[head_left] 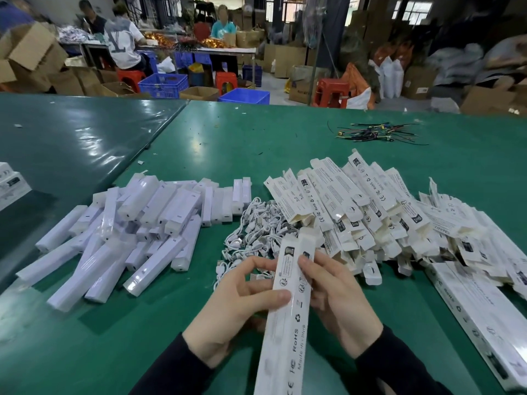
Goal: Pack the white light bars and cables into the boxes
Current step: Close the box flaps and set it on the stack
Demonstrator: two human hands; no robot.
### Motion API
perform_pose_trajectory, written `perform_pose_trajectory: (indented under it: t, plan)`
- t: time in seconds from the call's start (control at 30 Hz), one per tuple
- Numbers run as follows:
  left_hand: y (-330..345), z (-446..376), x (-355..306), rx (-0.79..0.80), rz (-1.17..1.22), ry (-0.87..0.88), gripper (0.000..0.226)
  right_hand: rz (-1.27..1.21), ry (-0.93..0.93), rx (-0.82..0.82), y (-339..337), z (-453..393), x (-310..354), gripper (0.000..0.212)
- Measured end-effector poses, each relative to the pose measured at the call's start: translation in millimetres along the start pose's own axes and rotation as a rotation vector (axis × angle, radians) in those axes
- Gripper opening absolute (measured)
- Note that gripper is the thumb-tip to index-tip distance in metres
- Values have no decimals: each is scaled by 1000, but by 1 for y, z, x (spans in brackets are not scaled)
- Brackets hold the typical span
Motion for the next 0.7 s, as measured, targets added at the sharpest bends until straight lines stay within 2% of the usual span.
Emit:
perform_pose_trajectory:
  t: [0.23, 0.33, 0.4, 0.6, 0.7]
  plan:
    - [-12, -3, 1, -182, -162, 208, 53, 270, -94, -147, -7, -1, -1, 28]
    - [-11, -4, 3, -146, -41, 178, 36, 291, -81, -172, -9, -2, -3, 28]
    - [-9, -4, 3, -120, 47, 156, 36, 276, -95, -179, -9, -2, -3, 30]
    - [-5, -5, 6, -117, 41, 162, 63, 217, -68, -125, 4, 1, -12, 31]
    - [-5, -4, 2, -118, 30, 206, 77, 193, -133, -123, 5, 5, -5, 31]
Point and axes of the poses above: each hand's wrist, its own z-axis away from the middle knuckle, its own y-axis out of the palm, x = y × z, the point moved 8 cm from there along -z, towards the middle knuckle, and after that the axes turned 11 degrees about z, right-handed, at the moved point
